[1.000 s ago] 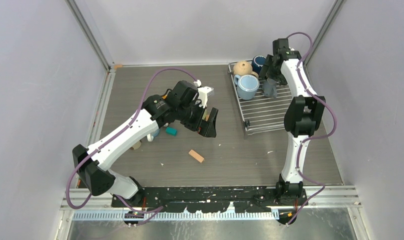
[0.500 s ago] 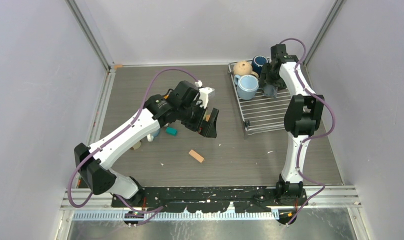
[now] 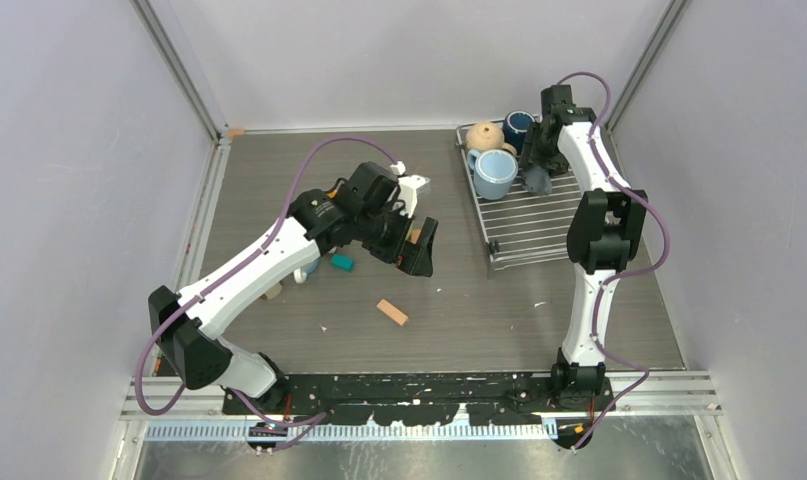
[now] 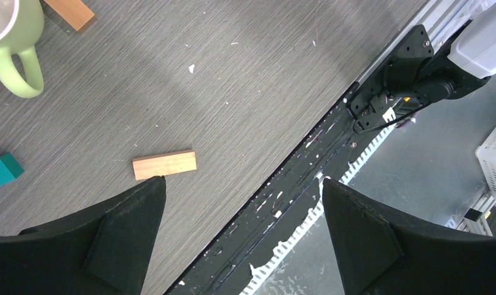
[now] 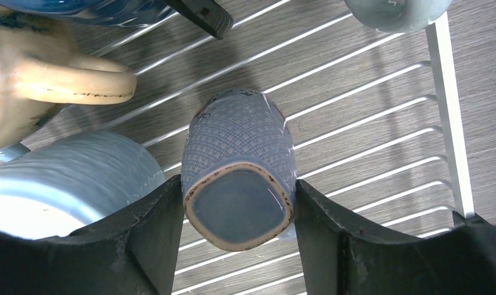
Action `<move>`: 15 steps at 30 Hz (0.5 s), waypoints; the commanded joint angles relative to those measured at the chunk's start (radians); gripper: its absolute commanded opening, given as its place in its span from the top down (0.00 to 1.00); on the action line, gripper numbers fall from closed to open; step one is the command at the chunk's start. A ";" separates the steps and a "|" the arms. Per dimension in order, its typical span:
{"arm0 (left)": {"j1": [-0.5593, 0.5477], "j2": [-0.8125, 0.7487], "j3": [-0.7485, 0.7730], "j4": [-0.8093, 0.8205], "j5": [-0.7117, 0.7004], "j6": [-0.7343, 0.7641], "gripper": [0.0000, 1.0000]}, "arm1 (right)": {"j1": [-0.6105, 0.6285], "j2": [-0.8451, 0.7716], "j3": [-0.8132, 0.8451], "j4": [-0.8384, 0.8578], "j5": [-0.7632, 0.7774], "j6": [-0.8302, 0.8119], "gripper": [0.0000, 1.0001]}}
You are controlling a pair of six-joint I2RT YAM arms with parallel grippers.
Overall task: Unload the cups from the dish rack
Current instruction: Unload the cup from the dish rack.
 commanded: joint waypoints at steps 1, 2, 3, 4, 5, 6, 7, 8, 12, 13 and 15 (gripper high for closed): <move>-0.003 0.001 0.017 0.030 0.024 0.000 0.00 | -0.003 -0.007 0.060 -0.025 0.048 0.039 0.57; -0.003 0.001 0.017 0.032 0.027 -0.002 0.00 | -0.003 -0.008 0.072 -0.037 0.064 0.047 0.59; -0.003 0.001 0.019 0.034 0.028 -0.005 0.00 | -0.003 -0.011 0.083 -0.048 0.079 0.059 0.61; -0.003 0.002 0.020 0.036 0.031 -0.007 0.00 | -0.029 -0.017 0.093 -0.060 0.089 0.069 0.62; -0.003 0.003 0.021 0.038 0.033 -0.010 0.00 | -0.035 -0.023 0.101 -0.068 0.094 0.083 0.63; -0.003 0.005 0.026 0.040 0.037 -0.013 0.00 | -0.041 -0.030 0.106 -0.074 0.096 0.094 0.63; -0.003 0.007 0.028 0.041 0.040 -0.016 0.00 | -0.046 -0.040 0.108 -0.078 0.098 0.106 0.64; -0.003 0.009 0.031 0.043 0.041 -0.019 0.00 | -0.049 -0.049 0.111 -0.083 0.099 0.116 0.64; -0.003 0.015 0.039 0.058 0.045 -0.034 0.00 | -0.059 -0.080 0.122 -0.101 0.099 0.150 0.66; -0.003 0.014 0.040 0.062 0.047 -0.038 0.00 | -0.059 -0.088 0.126 -0.108 0.100 0.156 0.66; -0.003 0.016 0.044 0.072 0.048 -0.049 0.00 | -0.061 -0.104 0.128 -0.120 0.102 0.167 0.67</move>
